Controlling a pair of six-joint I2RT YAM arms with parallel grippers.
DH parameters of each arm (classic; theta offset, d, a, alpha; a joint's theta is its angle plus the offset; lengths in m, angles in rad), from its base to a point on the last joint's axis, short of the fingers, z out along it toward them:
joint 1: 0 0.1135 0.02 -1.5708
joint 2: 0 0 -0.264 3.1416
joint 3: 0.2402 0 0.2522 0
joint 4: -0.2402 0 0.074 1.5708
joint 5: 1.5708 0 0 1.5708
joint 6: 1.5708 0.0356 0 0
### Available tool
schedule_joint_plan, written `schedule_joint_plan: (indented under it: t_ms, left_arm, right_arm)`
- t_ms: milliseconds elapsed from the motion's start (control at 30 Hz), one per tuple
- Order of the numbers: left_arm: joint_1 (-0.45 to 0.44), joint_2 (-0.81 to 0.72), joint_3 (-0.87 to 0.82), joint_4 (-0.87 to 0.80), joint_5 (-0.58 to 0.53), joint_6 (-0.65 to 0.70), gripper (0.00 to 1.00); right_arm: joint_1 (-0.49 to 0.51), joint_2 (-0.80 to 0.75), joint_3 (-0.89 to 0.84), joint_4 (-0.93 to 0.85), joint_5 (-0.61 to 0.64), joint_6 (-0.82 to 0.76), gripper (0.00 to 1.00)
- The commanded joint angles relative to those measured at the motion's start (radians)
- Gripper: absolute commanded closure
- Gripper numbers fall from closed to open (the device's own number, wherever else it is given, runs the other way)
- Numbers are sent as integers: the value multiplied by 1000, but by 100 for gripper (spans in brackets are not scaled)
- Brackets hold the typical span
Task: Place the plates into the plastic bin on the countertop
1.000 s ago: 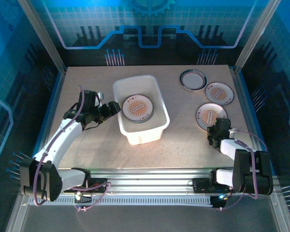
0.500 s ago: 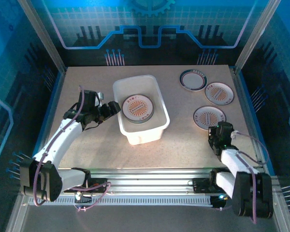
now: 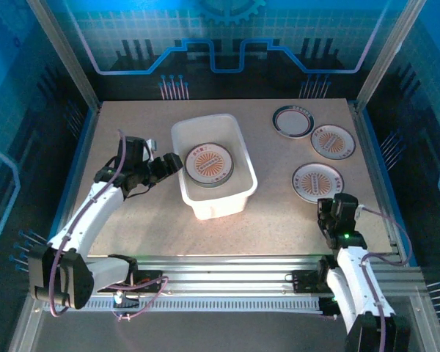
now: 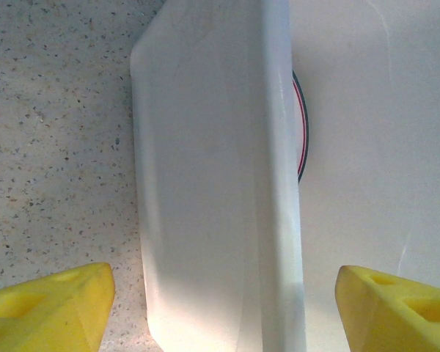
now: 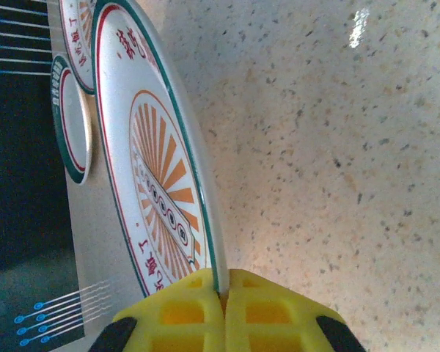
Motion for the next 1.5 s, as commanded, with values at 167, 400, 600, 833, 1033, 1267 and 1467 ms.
schedule_joint_plan:
  t_ms: [167, 400, 600, 833, 1033, 1267, 1467]
  left_arm:
    - [5, -22, 52, 2, 23, 50, 20]
    - [19, -48, 84, -24, 18, 60, 20]
    - [47, -78, 113, -51, 7, 71, 20]
    - [77, -116, 112, -85, 3, 87, 20]
    - [93, -124, 104, -88, 5, 95, 20]
    - [98, -115, 85, -74, 16, 99, 20]
    - [106, -97, 75, -64, 36, 111, 20]
  right_arm:
    - [125, 42, 283, 4, 35, -74, 100]
    - [370, 270, 523, 103, 143, -146, 100]
    - [615, 548, 773, 154, 207, -228, 100]
    - [769, 761, 908, 192, 269, -205, 100]
    - [837, 856, 935, 152, 306, -107, 100]
    - [900, 932, 1013, 42, 334, -42, 100]
    - [938, 982, 1037, -34, 375, 59, 100]
